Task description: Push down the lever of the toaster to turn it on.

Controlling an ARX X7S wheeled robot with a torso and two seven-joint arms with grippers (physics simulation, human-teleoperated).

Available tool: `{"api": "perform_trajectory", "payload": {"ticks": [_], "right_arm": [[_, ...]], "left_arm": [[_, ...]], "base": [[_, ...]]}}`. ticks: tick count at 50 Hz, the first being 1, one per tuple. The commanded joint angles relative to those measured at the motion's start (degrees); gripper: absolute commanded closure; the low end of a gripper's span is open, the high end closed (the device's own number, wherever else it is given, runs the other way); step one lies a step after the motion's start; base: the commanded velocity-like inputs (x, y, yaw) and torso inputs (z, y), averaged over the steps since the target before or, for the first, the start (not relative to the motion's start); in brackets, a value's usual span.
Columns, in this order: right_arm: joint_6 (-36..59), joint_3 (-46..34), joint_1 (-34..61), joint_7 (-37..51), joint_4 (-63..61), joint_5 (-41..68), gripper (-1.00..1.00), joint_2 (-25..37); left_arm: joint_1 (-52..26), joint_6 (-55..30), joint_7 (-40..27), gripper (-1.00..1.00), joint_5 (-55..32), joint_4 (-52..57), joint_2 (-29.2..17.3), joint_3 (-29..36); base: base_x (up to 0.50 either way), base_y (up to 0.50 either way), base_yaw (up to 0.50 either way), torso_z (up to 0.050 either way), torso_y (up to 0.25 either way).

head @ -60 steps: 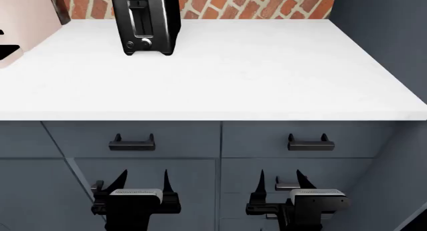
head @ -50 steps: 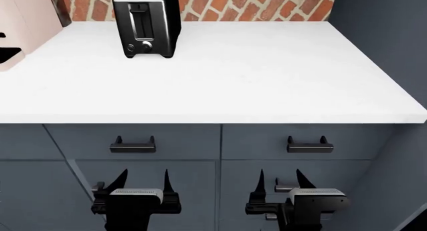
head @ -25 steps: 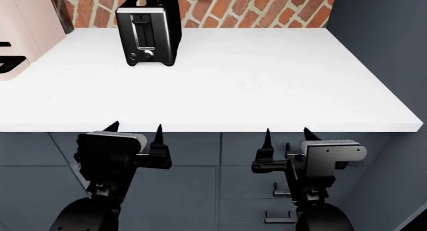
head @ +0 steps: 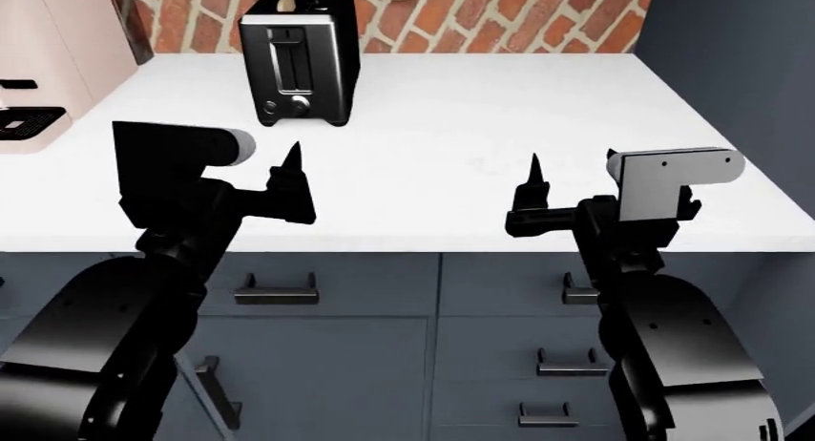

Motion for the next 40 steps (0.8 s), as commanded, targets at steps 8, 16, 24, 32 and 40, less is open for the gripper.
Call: {"api": "perform_trajectory", "payload": {"ticks": [8,16,24,32,40], "right_arm": [[1.4,-0.9,1.4,-0.3,0.5,0.8,-1.0,1.0],[1.3,-0.8,1.2,0.0,0.2,1.2,-1.0,1.0],[1.2,-1.4,1.4,0.1,0.6,1.2,-1.0,1.1],[1.0,-1.7,1.4,0.2,1.0,1.4,-1.0,1.1],[0.5,-2.1,1.2,0.2,1.7,1.6,-1.0,1.1]], "left_arm": [[-2.0,-1.6,-0.3,-1.0,-1.1,-0.5,-0.3,-0.4],[-2.2,-2.1,-0.7,-1.0,-1.6,0.2,-0.4,-0.4],[-2.1,-1.5,-0.7,-1.0,-2.0,-0.2,-0.3,-0.6],[-2.1,-1.2,-0.8,-1.0,-2.3,-0.6,-0.3,-0.6],[-2.0,-0.7,-0.9,-1.0,-2.4,-1.1,-0.5,-0.4]], "base": [[0.0,0.25,0.0,0.0,0.0],[0.12,0.0,0.0,0.0,0.0],[0.29,0.0,0.0,0.0,0.0],[0.35,0.0,0.0,0.0,0.0],[0.37,0.0,0.0,0.0,0.0]]}}
